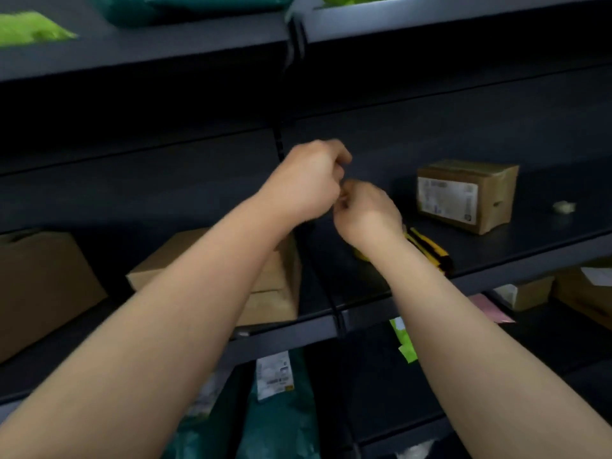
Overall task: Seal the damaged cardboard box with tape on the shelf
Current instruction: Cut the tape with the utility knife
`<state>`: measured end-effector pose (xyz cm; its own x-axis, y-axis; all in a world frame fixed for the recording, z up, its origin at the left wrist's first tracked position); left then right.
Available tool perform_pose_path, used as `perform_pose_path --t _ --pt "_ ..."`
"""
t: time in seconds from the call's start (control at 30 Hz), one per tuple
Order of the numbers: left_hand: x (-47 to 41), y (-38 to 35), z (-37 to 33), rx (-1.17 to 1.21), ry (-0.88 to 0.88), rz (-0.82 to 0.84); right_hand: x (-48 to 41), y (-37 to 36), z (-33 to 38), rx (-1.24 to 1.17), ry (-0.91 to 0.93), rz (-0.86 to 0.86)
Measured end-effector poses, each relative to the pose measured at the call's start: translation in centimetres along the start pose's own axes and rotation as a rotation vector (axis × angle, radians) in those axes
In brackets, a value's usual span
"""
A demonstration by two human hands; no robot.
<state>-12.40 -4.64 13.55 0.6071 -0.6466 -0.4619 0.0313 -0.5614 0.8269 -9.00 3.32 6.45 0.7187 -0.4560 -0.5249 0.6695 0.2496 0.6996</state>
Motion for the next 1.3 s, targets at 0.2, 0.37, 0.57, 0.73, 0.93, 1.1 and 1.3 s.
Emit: perform_pose_path --t 0.2,0.37,0.57,0.73,0.93,1.1,1.3 --pt "4.2 5.9 14.0 -0.239 0.217 0.051 2.5 -4.4 11.5 0.058 0.248 -0.064" --pt "7.8 8.1 26.6 0.047 0.499 0.055 4.2 -9.9 18.6 0.271 0.384 0.085" --pt "12.3 4.1 34.2 0.522 0.744 0.208 4.0 -12.7 19.1 0.197 0.4 0.065" --pt "13.6 1.5 33.6 0.513 0.565 0.4 3.5 -11.6 18.1 -0.154 0.379 -0.104" --pt "13.4 0.2 32.6 0.62 0.496 0.424 5.9 -12.1 17.6 -0.145 0.348 -0.029" --pt "13.4 -0.1 33.0 0.681 0.51 0.371 7.9 -14.7 18.0 0.031 0.323 0.043" --pt "13.6 -0.4 32.5 0.627 0.534 0.384 7.4 -14.7 18.5 0.03 0.234 -0.173"
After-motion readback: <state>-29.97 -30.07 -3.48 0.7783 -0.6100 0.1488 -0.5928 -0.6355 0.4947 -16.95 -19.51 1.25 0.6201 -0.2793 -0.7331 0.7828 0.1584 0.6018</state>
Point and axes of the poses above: each hand's wrist, its own x-axis away from the middle knuckle, its own y-axis out of the back of the hand, z = x × y, the point moved 8 cm from there along -x, towards the middle knuckle, and after that the axes turned 14 degrees about y, right-handed, at the moved point
